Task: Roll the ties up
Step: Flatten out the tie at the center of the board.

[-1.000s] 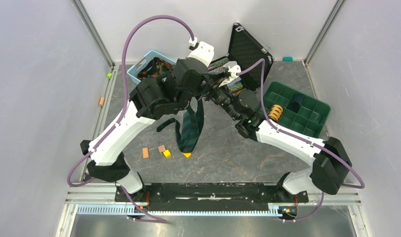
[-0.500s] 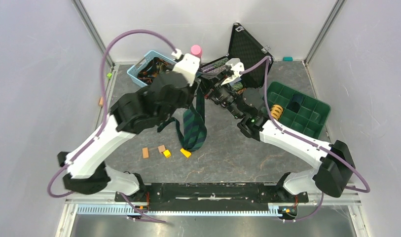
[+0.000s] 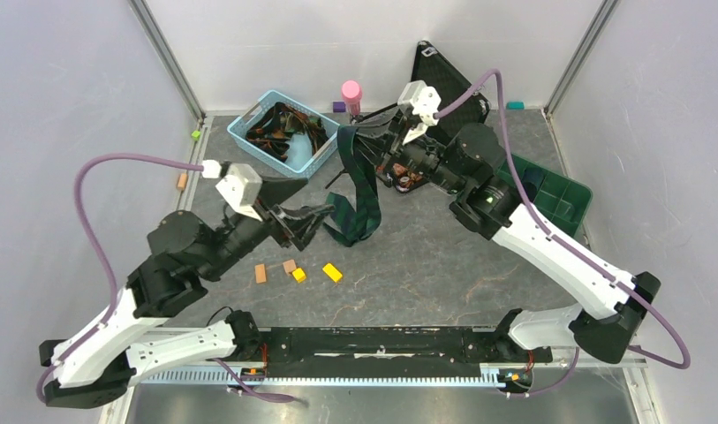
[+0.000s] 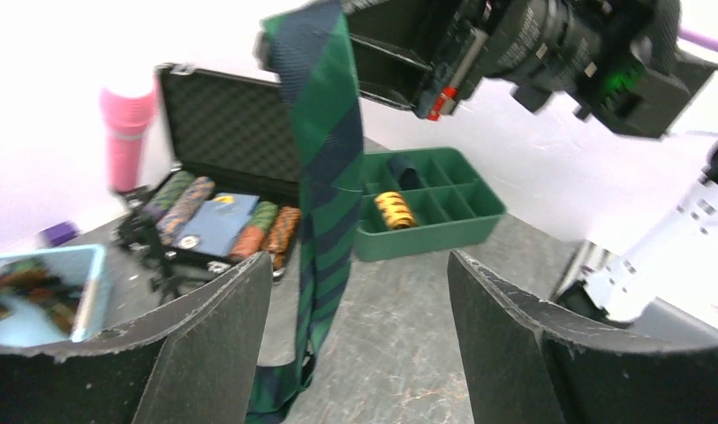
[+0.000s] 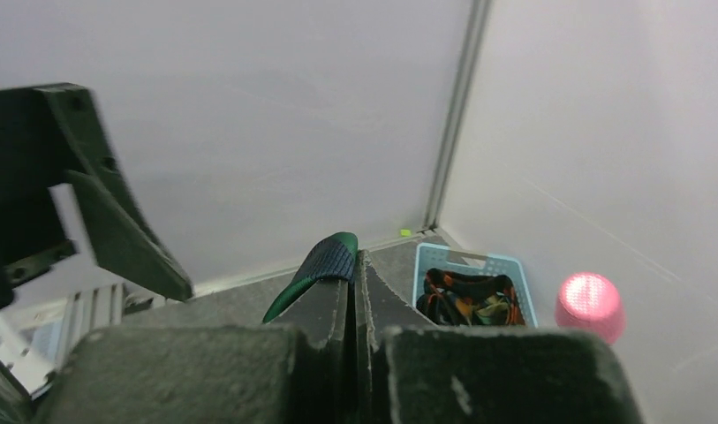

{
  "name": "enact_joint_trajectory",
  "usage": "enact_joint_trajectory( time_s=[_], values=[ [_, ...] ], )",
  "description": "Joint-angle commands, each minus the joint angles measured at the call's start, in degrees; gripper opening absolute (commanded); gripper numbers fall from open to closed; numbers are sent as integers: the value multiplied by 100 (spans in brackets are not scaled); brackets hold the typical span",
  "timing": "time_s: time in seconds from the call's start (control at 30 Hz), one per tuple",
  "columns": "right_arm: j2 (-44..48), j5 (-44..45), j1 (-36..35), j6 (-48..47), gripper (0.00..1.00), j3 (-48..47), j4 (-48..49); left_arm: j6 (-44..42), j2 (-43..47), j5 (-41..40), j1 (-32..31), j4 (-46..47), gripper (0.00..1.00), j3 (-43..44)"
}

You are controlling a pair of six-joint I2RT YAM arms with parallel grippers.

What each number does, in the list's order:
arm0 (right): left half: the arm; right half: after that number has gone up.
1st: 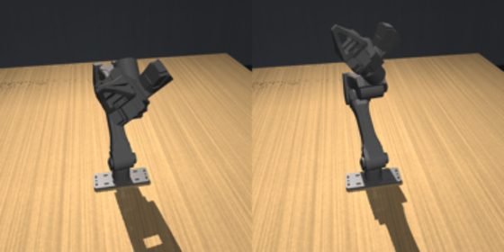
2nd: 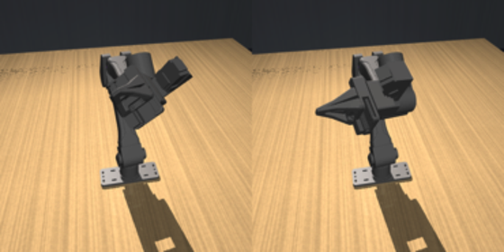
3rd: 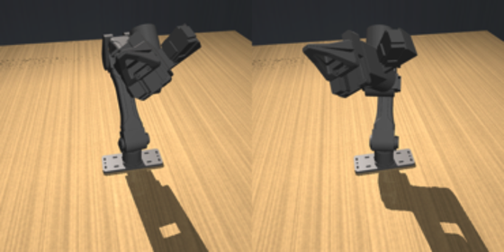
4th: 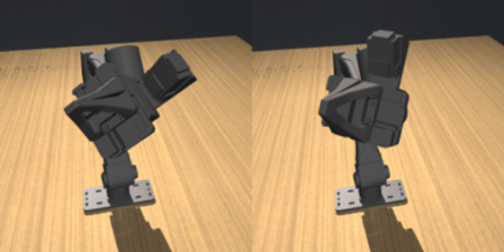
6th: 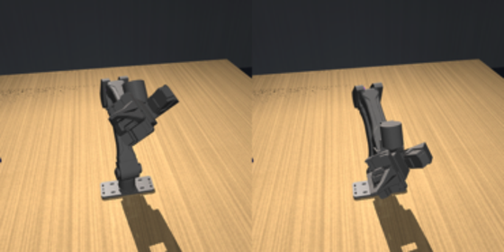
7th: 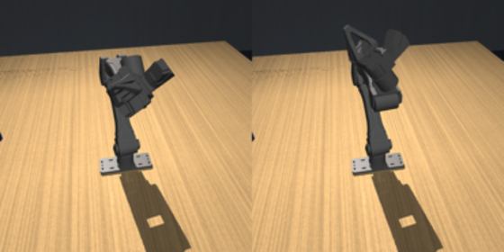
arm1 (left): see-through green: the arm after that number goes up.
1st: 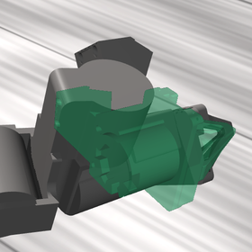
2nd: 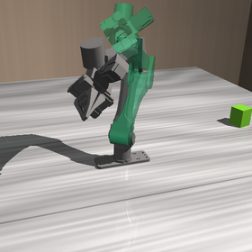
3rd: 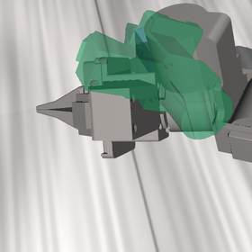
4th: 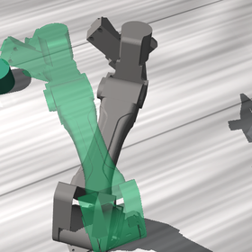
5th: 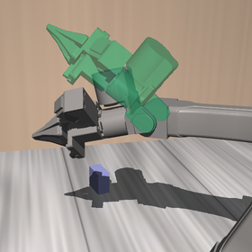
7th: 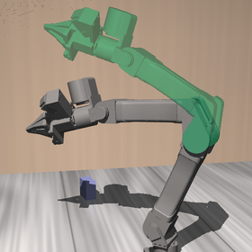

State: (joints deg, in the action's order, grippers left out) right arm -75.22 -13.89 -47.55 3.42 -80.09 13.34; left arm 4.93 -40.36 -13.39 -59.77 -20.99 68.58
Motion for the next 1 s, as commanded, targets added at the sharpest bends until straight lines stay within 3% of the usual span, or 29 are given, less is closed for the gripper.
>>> enact_joint_trajectory(
  time_s=[0.0,0.27,0.47,0.97],
  values=[
    [239,-1475,24,-446,0,-315,-620,24,-42,1281,-13,1267,79,-641],
    [524,-2829,26,-413,0,-68,-490,10,57,1706,-15,2011,80,-1215],
    [664,-2856,26,-476,0,96,-475,102,-57,2211,-13,2266,76,-1256],
    [790,-2835,26,-553,0,443,-369,359,-239,2730,-16,2647,52,-1505]
  ],
)
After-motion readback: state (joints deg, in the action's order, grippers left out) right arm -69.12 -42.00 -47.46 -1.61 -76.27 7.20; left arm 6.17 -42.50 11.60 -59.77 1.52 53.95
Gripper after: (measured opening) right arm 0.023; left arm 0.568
